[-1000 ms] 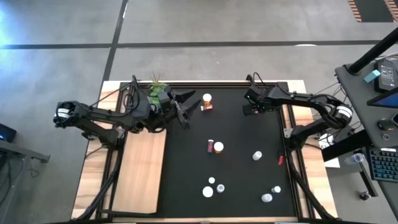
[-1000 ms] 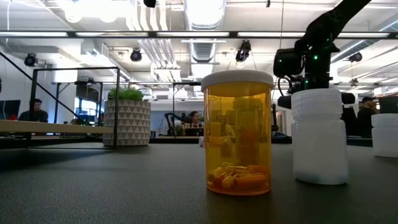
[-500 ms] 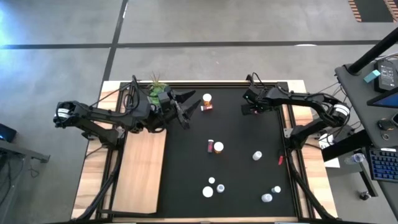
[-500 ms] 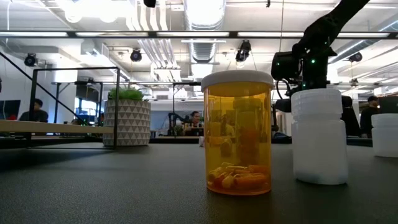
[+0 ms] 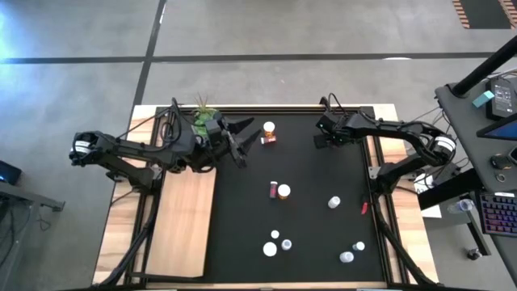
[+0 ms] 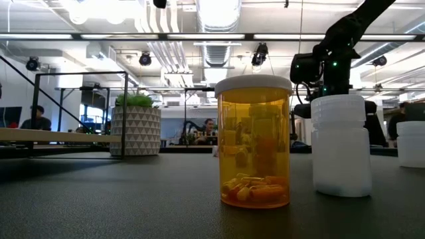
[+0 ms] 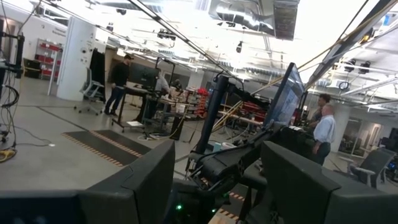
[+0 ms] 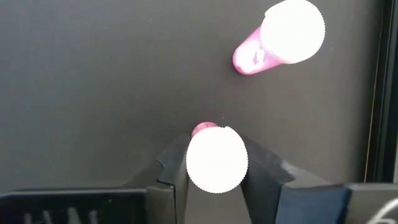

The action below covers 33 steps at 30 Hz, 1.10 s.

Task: Pick and place medicine bottles onto shelf by color
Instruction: Put the bottom pink pill bottle on the shelf

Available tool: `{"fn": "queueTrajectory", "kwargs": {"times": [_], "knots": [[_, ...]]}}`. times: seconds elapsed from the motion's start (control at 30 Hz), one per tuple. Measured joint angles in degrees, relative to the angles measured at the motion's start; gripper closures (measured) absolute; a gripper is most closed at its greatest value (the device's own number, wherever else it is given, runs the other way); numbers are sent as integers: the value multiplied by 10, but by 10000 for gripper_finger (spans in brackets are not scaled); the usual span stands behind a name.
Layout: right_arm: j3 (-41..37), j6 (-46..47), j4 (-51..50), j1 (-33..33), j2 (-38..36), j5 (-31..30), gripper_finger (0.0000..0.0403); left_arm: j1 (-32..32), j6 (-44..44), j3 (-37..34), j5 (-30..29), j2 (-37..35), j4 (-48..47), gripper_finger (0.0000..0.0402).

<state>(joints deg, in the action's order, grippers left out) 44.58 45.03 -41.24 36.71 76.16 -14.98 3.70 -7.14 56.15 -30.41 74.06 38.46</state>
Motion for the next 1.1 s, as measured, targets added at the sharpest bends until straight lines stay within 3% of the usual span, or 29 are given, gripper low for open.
{"fn": "queueTrajectory", "kwargs": {"times": [0.2,0.43,0.63,0.93,1.1], "knots": [[5,1,-6,-11,-26,34,292,0,0,-5,0,0,-49,178],[51,11,-6,-69,-73,95,296,-6,0,-5,9,9,-139,178],[140,19,-4,-154,-85,101,291,-35,-30,-5,141,54,-171,178],[271,-12,-4,-284,-71,99,293,-53,-10,-1,231,130,-165,178],[306,-24,-4,-338,-58,65,291,-52,2,4,287,141,-161,178]]}}
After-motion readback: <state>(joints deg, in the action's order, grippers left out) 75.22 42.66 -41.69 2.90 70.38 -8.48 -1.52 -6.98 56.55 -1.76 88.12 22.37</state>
